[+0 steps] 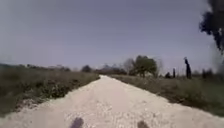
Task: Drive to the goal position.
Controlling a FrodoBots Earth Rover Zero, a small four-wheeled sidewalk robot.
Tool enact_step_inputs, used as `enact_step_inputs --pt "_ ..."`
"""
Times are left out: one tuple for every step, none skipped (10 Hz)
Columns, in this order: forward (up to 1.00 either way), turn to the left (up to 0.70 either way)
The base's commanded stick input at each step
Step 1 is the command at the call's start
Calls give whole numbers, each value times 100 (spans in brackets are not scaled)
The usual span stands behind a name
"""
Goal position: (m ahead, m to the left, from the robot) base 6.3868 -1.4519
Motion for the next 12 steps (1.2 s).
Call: enact_step_inputs --pt "65 0" --pt "65 0" --pt "65 0" --pt "65 0" --pt "66 0" --pt "66 0" --pt "66 0" --pt "66 0" --pt "66 0" --pt "66 0" --pt "66 0" --pt "66 0"
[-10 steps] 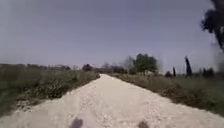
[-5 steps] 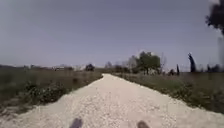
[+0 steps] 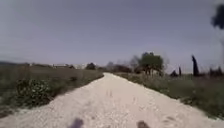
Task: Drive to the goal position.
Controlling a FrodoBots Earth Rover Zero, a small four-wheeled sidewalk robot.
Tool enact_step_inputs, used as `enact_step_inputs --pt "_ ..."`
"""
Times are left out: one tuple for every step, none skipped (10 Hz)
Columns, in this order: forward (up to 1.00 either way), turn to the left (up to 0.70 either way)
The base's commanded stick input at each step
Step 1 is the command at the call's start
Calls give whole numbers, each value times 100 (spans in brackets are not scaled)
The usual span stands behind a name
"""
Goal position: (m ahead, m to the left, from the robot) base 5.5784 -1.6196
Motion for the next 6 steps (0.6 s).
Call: enact_step_inputs --pt "66 0" --pt "66 0" --pt "66 0" --pt "66 0" --pt "66 0" --pt "66 0"
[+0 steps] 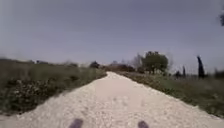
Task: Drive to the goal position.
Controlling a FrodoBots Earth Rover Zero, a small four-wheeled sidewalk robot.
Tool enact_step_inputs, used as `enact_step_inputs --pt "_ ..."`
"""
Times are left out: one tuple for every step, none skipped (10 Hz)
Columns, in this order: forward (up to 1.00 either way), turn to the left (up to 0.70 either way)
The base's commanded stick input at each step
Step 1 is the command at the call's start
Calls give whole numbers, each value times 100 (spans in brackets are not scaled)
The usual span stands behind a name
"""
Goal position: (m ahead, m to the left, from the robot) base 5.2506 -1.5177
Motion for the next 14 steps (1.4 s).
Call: enact_step_inputs --pt "66 0" --pt "66 0" --pt "66 0" --pt "66 0" --pt "66 0" --pt "66 0" --pt "66 0" --pt "66 0" --pt "66 0" --pt "66 -5" --pt "66 -18" --pt "66 -30" --pt "66 -28" --pt "66 -23"
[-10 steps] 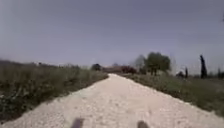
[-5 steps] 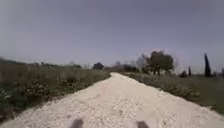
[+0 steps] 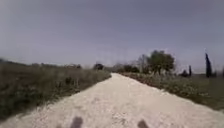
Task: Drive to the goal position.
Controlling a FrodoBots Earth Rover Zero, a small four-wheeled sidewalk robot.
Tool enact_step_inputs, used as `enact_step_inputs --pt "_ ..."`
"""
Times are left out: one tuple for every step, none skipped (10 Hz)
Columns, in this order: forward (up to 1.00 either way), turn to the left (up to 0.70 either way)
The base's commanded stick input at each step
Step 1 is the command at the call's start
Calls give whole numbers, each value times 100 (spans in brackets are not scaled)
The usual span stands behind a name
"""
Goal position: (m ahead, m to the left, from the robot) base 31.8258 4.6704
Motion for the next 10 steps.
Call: enact_step_inputs --pt "66 -19" --pt "66 -14" --pt "66 -9" --pt "66 -4" --pt "66 0" --pt "66 0" --pt "66 0" --pt "66 0" --pt "66 0" --pt "66 0"
